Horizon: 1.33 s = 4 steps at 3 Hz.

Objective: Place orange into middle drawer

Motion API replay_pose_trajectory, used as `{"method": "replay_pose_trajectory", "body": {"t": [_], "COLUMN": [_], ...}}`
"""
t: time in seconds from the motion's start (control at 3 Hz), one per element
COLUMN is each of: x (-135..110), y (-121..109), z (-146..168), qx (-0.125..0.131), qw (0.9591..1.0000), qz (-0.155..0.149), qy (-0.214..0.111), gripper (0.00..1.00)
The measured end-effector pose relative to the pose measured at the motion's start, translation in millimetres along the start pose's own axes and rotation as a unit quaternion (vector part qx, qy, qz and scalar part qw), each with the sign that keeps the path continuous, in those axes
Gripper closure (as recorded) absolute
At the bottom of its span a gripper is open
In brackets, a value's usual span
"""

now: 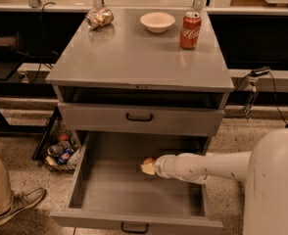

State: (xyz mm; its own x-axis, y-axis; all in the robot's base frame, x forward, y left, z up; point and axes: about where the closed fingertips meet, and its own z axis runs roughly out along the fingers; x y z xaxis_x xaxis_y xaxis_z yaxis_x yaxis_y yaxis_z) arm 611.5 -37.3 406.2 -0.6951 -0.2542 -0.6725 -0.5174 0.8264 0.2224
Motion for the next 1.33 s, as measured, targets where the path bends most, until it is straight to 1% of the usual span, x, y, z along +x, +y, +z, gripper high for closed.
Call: {"method": "replay_pose_trajectory", "body": {"t": [0.33,0.67,1.0,1.33], "x": [-7.5,-11.9,-9.5,-4.3], "y": [9.2,14.0,-1.7,-13.4], "z": [16.7,17.4,-18.2,-84.1], "qx": [-0.024,-0.038,-0.01,0.033], "qw": [0.9996,0.9989,0.9986,0.9944], "qz": [-0.002,0.003,0.014,0.034], "qy": [-0.014,-0.027,-0.05,-0.095], "gripper": [0.04,0.0,0.0,0.0]}}
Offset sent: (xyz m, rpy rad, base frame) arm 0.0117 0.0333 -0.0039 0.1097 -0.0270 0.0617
